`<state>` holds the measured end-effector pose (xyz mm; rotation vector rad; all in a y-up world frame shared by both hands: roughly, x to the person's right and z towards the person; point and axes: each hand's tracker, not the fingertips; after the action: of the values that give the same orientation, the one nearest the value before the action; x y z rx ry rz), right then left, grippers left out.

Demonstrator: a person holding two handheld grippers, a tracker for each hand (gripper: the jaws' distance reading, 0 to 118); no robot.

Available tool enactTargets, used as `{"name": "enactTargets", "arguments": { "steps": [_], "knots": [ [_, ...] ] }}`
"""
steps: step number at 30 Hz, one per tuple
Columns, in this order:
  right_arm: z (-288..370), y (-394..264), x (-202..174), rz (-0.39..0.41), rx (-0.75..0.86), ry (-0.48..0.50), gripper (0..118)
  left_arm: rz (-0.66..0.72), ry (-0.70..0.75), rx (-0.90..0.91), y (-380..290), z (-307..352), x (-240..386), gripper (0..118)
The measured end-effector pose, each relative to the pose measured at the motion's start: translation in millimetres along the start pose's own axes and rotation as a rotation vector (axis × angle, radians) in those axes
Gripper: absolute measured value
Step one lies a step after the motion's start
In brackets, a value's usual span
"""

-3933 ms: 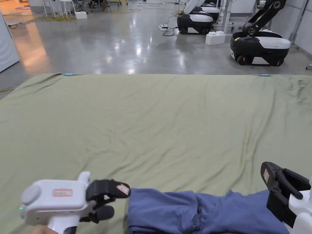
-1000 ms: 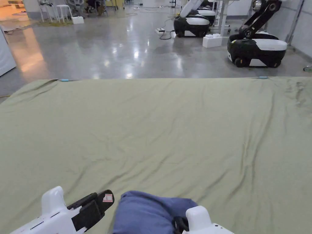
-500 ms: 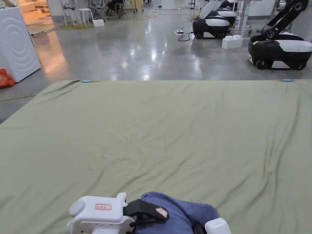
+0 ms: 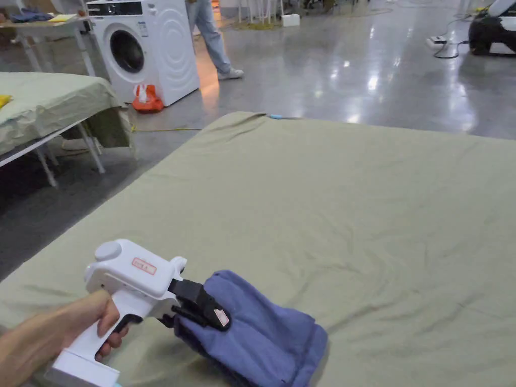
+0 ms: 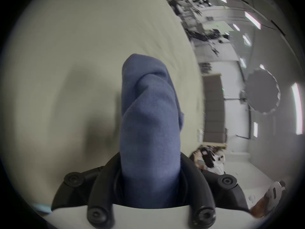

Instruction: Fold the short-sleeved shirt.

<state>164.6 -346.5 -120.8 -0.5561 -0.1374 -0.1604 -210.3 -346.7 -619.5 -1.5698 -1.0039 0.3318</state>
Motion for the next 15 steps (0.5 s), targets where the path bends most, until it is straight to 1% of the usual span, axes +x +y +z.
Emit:
{"name": "enactTargets", "arguments": {
  "steps": [1,2,5,6,8,9,10,11,12,13,14,15],
  "knots": [
    [-2,-1,-7,-0.013,-0.011,0.004,3,0.015,0.071,0.017,9,26,-20,33],
    [-5,-2,-12,-0.037,-0.027,0.019,3,0.031,0.139,0.030,16,44,-19,33],
    [-13,3,-28,-0.056,-0.055,0.014,3,0.099,0.253,0.059,32,97,-55,33],
    [-14,6,-31,-0.062,-0.057,0.012,3,0.117,0.269,0.060,46,101,-56,33],
    [-16,11,-34,-0.074,-0.061,0.010,3,0.089,0.305,0.060,50,113,-59,33],
    [-17,18,-37,-0.084,-0.058,0.019,3,0.105,0.317,0.070,51,114,-59,33],
    [-18,22,-38,-0.086,-0.053,0.020,3,0.107,0.311,0.070,63,116,-71,37],
    [-19,26,-38,-0.087,-0.054,0.018,3,0.112,0.314,0.069,64,114,-69,60],
    [-20,30,-38,-0.090,-0.054,0.019,3,0.117,0.404,0.092,65,111,-62,83],
    [-19,35,-37,-0.095,-0.050,0.018,3,0.103,0.481,0.115,66,113,-55,89],
    [-17,38,-37,-0.101,-0.039,0.021,3,0.086,0.559,0.149,73,126,-58,89],
    [-14,43,-38,-0.105,-0.029,0.029,3,0.061,0.619,0.181,73,134,-42,89]
  ]
}}
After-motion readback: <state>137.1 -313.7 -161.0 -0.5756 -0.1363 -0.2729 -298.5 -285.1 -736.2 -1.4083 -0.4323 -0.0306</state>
